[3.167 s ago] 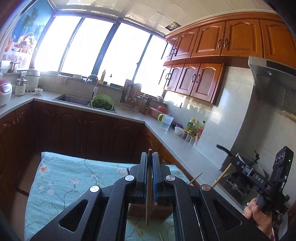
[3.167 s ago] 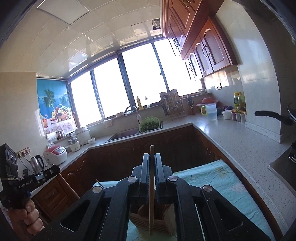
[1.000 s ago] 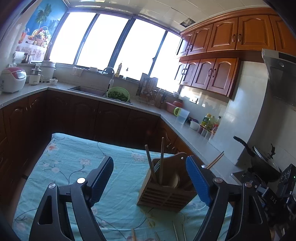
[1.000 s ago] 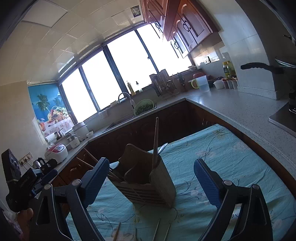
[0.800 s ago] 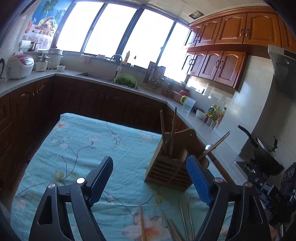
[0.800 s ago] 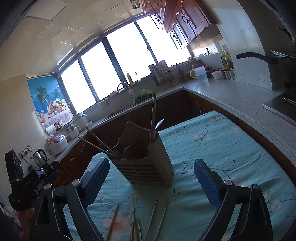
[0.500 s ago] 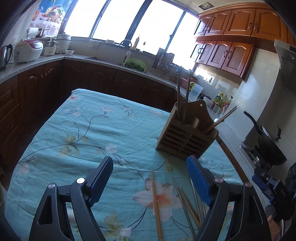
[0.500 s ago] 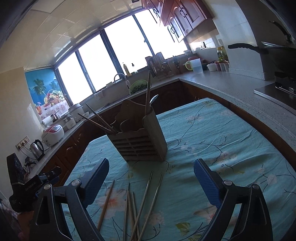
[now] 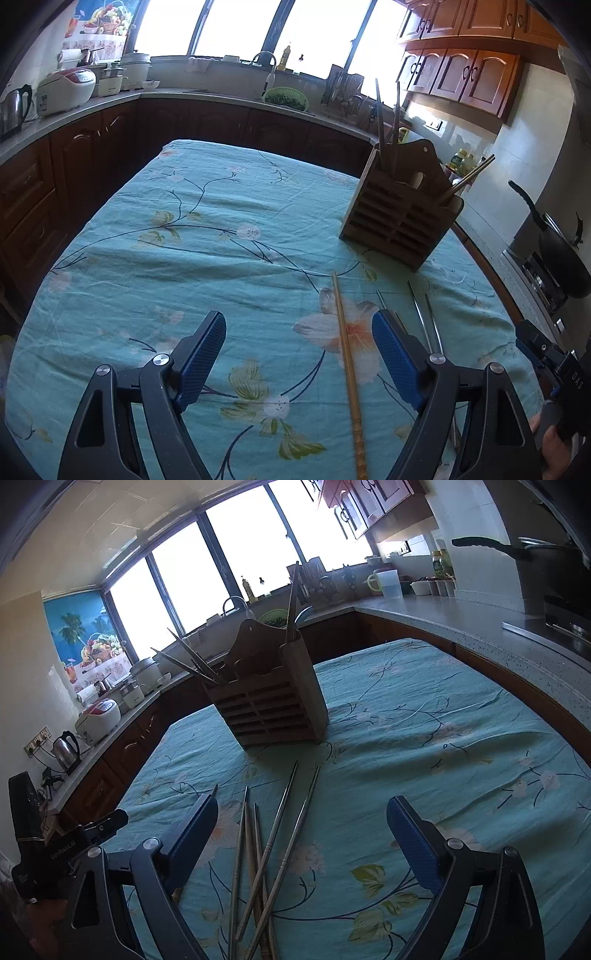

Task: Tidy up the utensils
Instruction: 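Move both open tools back down to the chopsticks on the tablecloth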

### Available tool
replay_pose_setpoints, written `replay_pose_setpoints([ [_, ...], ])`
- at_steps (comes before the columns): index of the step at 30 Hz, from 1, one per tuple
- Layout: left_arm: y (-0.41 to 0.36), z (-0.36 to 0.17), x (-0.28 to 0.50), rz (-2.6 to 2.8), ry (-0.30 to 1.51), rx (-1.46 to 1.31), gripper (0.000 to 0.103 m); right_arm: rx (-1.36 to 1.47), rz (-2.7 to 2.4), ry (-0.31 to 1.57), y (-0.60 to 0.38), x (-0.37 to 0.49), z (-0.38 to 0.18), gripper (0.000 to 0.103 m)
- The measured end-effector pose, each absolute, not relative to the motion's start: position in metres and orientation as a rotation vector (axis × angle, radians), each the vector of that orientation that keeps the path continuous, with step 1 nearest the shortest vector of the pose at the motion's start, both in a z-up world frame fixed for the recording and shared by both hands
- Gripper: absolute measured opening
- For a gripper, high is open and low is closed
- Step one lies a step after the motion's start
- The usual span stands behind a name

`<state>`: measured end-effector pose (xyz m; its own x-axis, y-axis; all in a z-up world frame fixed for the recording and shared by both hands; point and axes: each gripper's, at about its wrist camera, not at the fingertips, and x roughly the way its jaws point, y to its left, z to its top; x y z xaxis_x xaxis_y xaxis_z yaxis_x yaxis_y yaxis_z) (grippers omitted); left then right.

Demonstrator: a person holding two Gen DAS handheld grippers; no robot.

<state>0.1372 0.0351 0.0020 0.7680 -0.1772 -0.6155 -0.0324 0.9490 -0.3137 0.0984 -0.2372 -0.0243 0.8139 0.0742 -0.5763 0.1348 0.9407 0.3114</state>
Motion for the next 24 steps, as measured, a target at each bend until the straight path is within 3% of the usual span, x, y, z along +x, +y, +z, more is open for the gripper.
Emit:
replay_pose_setpoints([
  [11,0.019,-0.005,0.162,-0.088,0.775,-0.264,0.080,0.304,-0.084,0.695,-0.234,0.111,-0.039,0.092],
  [17,0.007,-0.010,0.191,-0.115,0.840,-0.231,0.074,0.302,-0.075,0.750,-0.236,0.134,-0.045,0.064],
  [20,-0.001,-0.012,0.210,-0.136,0.876,-0.203,0.070,0.296,-0.056,0.775,-0.235,0.148,-0.050,0.060],
  [24,-0.008,-0.018,0.237,-0.161,0.927,-0.184,0.057,0.281,-0.048,0.815,-0.233,0.167,-0.058,0.051],
])
